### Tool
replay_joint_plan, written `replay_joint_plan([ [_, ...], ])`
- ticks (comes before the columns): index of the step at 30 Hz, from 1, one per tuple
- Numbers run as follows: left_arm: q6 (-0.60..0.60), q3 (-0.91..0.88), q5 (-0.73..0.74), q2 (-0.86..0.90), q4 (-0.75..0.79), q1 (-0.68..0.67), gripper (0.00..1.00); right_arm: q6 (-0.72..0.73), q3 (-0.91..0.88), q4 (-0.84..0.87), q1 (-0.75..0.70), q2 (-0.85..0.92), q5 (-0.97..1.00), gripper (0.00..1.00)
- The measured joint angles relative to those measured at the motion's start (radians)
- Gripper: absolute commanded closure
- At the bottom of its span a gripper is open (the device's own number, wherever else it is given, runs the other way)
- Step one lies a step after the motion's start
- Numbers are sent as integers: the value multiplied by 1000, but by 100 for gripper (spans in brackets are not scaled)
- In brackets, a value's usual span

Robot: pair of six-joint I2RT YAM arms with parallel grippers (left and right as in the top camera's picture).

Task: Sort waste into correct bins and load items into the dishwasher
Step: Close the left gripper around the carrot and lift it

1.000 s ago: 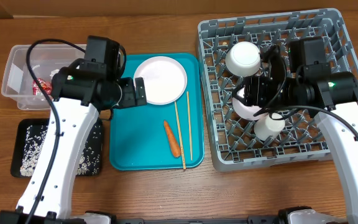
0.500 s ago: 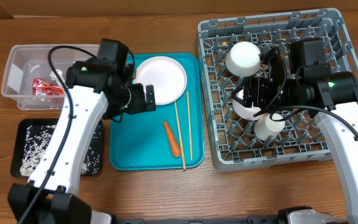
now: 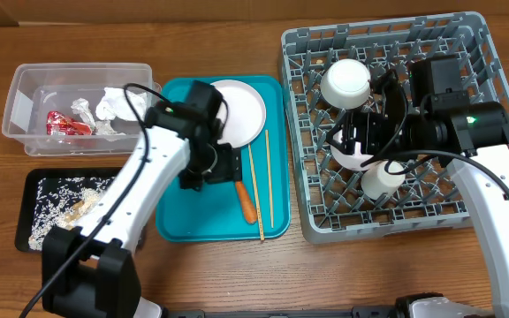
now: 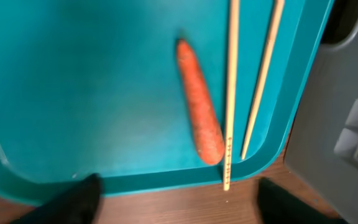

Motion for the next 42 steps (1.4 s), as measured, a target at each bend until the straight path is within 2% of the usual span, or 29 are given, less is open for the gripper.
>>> replay_joint_plan([
  [5,-81,-37,0,3,95,-58,27,3,0,-11,0,0,37,0],
  [10,-222,-98,-23,3,196,-106,28,4,0,-8,0,0,54,0],
  [16,-344,-187,-69,4,291,-140,38,3,0,-8,0,1,56,0],
  [23,-434,-242,-140,14,334,-140,37,3,0,-8,0,2,56,0],
  [30,-455,-256,-115,83,411,-142,37,3,0,-8,0,10,60,0],
  [32,-454,-256,-96,117,429,-146,41,3,0,-8,0,10,61,0],
  [35,-449,-255,-62,139,441,-145,59,3,0,-8,0,11,63,0],
  [40,-447,-255,-26,141,444,-138,60,4,0,-8,0,12,63,0],
  [42,-447,-256,-19,141,444,-137,66,3,0,-8,0,12,63,0],
])
